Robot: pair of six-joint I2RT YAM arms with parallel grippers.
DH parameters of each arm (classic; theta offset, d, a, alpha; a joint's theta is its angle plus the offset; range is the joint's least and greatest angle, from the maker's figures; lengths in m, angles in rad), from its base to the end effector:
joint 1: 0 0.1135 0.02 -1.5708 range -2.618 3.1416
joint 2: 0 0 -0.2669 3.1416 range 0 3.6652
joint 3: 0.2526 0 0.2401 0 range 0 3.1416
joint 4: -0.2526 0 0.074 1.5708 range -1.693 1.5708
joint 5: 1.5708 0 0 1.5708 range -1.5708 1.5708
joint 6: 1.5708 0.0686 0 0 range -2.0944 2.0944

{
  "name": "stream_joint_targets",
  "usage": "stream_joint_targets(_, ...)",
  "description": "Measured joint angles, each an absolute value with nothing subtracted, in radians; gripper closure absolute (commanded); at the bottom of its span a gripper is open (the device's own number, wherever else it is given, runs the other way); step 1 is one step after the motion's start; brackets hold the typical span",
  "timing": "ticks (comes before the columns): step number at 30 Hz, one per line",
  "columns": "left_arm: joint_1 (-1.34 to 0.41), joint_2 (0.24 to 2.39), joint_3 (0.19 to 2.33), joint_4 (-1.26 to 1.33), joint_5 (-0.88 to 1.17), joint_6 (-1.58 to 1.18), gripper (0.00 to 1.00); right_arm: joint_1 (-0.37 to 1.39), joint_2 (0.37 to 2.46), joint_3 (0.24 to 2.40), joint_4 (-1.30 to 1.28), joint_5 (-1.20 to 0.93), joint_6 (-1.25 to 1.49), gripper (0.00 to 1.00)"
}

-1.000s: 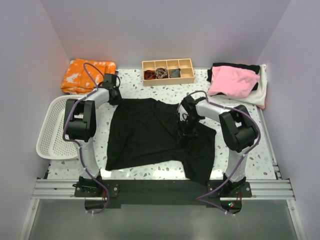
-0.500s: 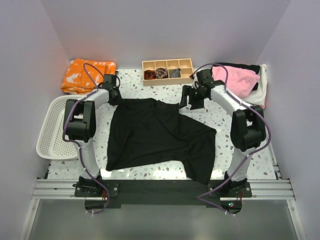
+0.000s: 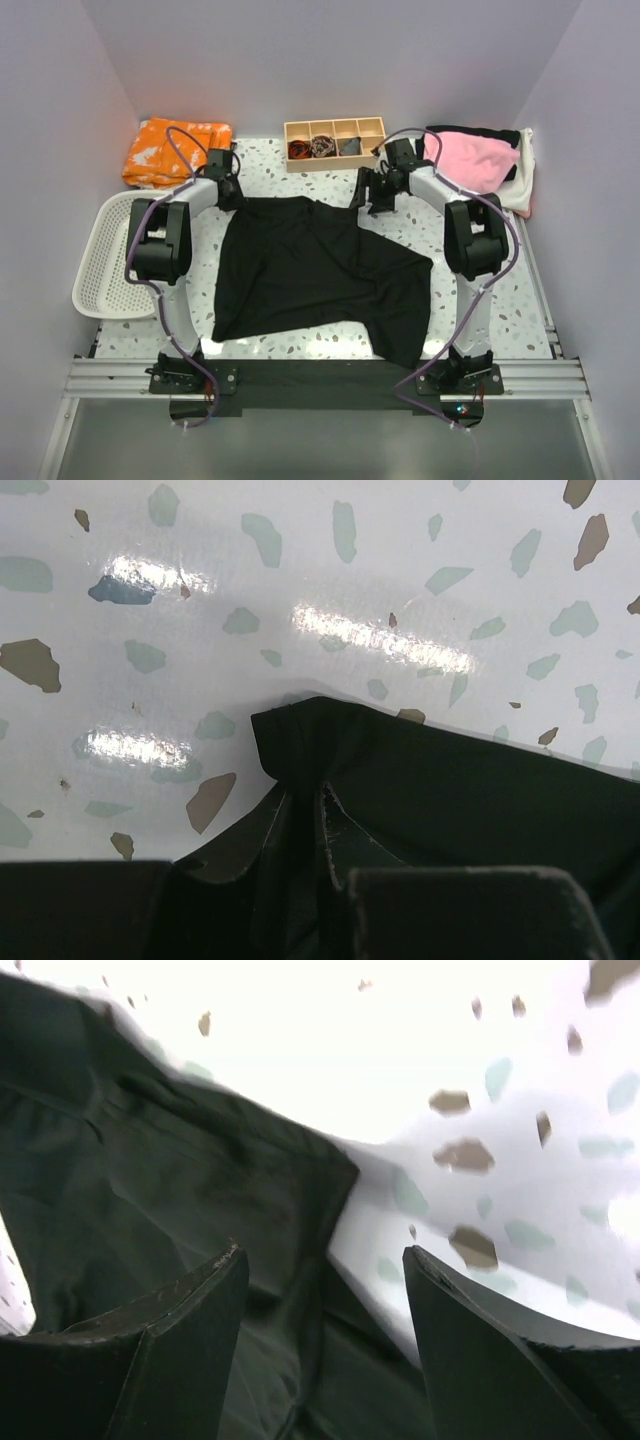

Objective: Fold and stack the t-shirts
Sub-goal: Flatten out the tshirt

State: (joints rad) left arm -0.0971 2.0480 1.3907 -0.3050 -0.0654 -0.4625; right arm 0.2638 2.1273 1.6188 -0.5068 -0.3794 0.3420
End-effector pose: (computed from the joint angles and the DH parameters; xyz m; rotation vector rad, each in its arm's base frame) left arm 0.4431 -0.0387 0.1392 -0.4863 2.4888 -0.1402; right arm 0.4432 0.1460 0.1623 -0.0411 2.6395 0.7072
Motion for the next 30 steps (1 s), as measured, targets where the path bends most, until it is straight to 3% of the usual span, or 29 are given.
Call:
stream_joint_targets(8,-0.097,2.033,1.362,-0.281,-0.065,-0.476,0.78,0.263,2.218,1.705,-0.483,-0.447,0.360,0.53)
stream_joint_targets(12,-0.097,2.032,1.360,-0.277,-0.064,-0.479,0.78,0.263,2.238,1.717,-0.487,-0.463,0.359,0.78)
stream_joint_targets(13,-0.097,2.032,1.359,-0.277,-0.064,-0.479,0.78,0.263,2.238,1.717,-0.490,-0.463,0.360,0.89)
stream_joint_targets(15,-0.097,2.032,1.359,-0.277,-0.064,-0.479,0.80,0.263,2.238,1.725,-0.492,-0.463,0.356,0.96)
stream_joint_targets(20,-0.096,2.032,1.359,-0.279,-0.067,-0.478,0.89,0.258,2.238,1.758,-0.495,-0.435,0.354,0.98)
stream_joint_targets(30,-0.075,2.032,1.380,-0.334,-0.064,-0.468,0.94,0.157,2.177,1.908,-0.571,-0.199,0.313,0.97)
